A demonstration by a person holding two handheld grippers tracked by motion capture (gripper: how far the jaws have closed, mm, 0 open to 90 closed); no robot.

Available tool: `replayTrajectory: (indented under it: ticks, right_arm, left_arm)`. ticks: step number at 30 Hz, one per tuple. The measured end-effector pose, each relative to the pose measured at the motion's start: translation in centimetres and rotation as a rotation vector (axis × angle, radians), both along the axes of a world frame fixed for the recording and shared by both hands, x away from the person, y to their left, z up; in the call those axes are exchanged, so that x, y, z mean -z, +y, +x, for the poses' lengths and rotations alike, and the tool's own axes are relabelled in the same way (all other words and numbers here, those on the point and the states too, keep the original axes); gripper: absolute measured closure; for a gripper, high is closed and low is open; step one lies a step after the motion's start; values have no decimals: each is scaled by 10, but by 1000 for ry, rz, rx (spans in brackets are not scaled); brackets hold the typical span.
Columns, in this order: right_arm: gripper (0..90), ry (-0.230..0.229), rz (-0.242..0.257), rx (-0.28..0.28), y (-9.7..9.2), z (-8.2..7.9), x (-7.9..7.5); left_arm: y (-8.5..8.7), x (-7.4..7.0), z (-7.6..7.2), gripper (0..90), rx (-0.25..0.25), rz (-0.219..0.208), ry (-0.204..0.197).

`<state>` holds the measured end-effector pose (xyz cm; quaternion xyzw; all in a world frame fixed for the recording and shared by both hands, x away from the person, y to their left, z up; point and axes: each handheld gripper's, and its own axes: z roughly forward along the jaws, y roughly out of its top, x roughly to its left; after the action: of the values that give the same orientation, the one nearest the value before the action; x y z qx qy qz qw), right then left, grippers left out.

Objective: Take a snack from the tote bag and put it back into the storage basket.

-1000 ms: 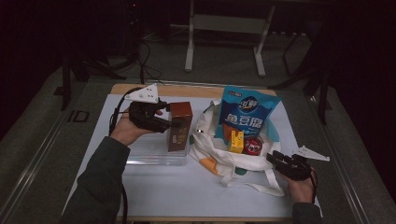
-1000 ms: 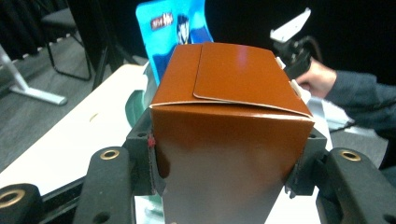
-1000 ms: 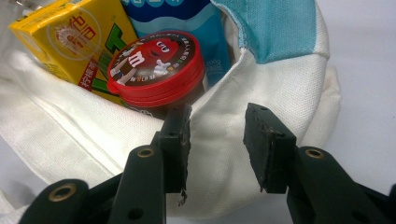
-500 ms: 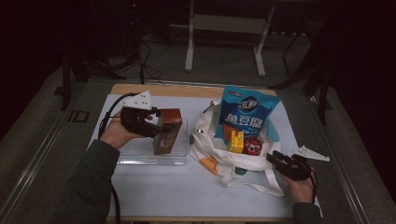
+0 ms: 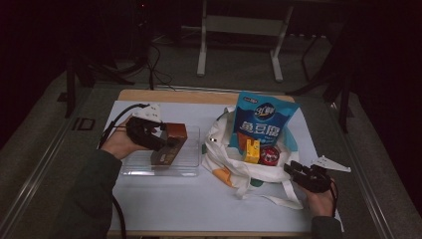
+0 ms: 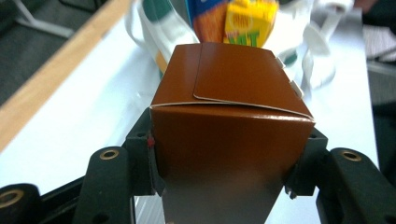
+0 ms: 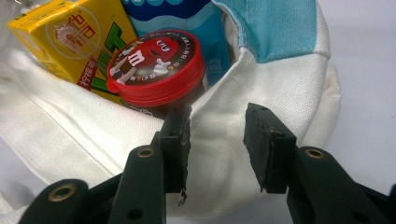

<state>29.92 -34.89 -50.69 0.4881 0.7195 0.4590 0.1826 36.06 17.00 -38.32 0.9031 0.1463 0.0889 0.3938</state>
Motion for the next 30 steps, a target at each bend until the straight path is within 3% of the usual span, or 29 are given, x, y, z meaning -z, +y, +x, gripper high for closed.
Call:
replayTrajectory:
  ticks: [5,9,12,18,21,25,30]
  right_arm:
    - [606,0,3,-2,-1,0,0]
    - [605,-1,2,-2,-1,0,0]
    - [605,-2,2,-1,0,0,0]
    - [605,-1,3,-2,0,0,0]
    - [605,-1,4,-2,-1,0,0]
    - [603,-1,6,-3,-1,0,0]
    - [601,-1,7,-4,-1,0,0]
  left_arm:
    - [-17,9,3,426,33,63,21]
    - [-26,9,4,416,55,67,33]
    - [-33,14,6,402,49,35,52]
    - [-38,27,11,377,12,-76,87]
    - [-39,30,12,377,22,-86,99]
    - [-45,25,9,397,82,-15,75]
    - [-39,17,5,413,101,35,51]
